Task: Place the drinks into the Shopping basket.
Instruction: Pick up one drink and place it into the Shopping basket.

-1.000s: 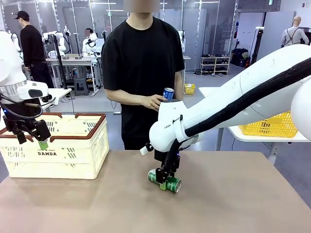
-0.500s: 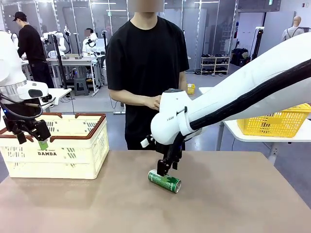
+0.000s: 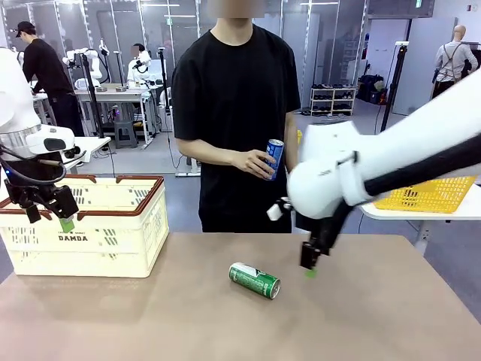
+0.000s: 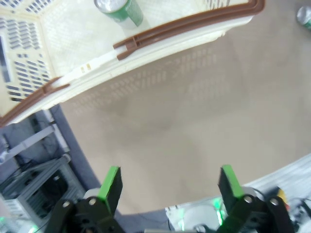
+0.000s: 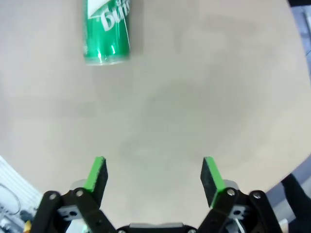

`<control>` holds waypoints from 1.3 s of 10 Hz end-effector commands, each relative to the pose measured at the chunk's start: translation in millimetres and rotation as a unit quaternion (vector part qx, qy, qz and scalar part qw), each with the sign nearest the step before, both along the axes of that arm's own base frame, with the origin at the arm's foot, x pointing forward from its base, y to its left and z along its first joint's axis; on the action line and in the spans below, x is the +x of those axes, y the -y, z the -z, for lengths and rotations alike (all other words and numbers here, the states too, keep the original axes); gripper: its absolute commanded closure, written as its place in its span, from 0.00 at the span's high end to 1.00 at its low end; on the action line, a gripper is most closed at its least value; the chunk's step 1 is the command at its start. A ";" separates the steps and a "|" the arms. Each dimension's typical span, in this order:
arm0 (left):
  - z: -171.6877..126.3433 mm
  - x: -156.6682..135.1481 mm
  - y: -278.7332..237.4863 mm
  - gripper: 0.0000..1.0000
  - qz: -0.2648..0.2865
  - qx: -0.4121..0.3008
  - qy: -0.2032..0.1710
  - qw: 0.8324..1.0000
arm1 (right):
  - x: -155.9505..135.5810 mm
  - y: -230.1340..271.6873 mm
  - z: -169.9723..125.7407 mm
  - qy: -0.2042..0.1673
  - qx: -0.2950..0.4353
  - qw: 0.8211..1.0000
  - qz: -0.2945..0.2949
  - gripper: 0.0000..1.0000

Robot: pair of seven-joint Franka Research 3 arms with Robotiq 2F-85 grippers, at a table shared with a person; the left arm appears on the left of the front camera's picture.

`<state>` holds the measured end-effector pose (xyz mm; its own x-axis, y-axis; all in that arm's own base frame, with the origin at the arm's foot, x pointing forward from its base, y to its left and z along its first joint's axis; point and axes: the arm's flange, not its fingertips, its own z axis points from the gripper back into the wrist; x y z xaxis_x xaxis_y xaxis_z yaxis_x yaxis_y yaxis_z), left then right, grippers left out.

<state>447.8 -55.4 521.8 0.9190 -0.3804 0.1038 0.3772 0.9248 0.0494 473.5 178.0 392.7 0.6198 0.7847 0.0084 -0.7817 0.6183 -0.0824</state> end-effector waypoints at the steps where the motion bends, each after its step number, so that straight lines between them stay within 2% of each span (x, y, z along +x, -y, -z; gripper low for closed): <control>1: -1.7 3.5 1.3 1.00 -0.008 0.000 0.004 1.000 | -36.3 54.4 3.2 0.018 0.003 1.000 -0.018 0.96; 4: -1.7 3.5 1.3 1.00 -0.008 0.000 0.004 1.000 | -66.6 112.4 16.3 0.050 0.010 0.999 0.018 0.96; 6: -1.7 3.5 1.3 1.00 -0.008 0.000 0.004 1.000 | -79.3 134.5 28.9 0.054 0.012 0.998 0.029 0.96; 9: -1.7 3.5 1.3 1.00 -0.008 0.000 0.004 1.000 | -76.3 142.5 37.1 0.050 0.025 0.998 0.043 0.96; 10: -1.7 3.5 1.3 1.00 -0.008 0.000 0.004 1.000 | -64.2 137.7 20.3 0.047 0.015 0.998 0.043 0.96; 13: -1.7 3.5 1.3 1.00 -0.008 0.000 0.004 1.000 | -64.2 137.7 20.3 0.047 0.015 0.998 0.043 0.96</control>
<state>447.9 -55.3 521.9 0.9190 -0.3802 0.1040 0.3771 0.9249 0.0494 410.3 40.0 369.8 0.6810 0.7265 0.0923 -0.7149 0.6868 -0.1312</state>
